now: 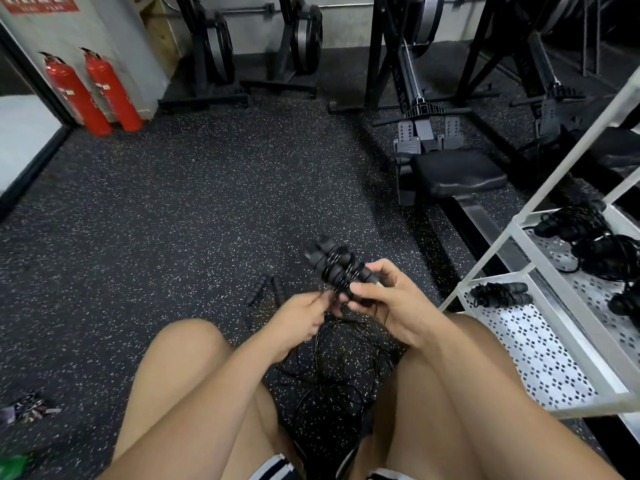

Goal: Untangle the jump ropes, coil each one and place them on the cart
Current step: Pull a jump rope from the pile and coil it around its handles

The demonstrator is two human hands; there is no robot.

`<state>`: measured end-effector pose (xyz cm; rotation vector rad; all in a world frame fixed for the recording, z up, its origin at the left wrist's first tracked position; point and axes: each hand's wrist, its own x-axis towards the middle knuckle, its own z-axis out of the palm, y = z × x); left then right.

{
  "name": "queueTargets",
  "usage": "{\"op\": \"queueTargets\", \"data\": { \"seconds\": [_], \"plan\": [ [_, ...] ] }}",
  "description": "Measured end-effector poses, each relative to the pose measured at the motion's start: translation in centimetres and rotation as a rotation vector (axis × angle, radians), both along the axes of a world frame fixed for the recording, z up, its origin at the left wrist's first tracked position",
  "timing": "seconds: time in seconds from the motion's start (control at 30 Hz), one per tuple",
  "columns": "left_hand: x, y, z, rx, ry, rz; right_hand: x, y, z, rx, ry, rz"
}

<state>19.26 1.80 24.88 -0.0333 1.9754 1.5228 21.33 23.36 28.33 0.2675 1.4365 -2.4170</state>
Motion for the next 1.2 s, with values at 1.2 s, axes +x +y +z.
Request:
{"op": "queueTargets", "data": {
  "seconds": [1.2],
  "plan": [
    [-2.5,-2.8,1.8,0.186,-0.026,0.068,0.9,1.0,-0.1,0.025,0.161,0.472]
  ]
}}
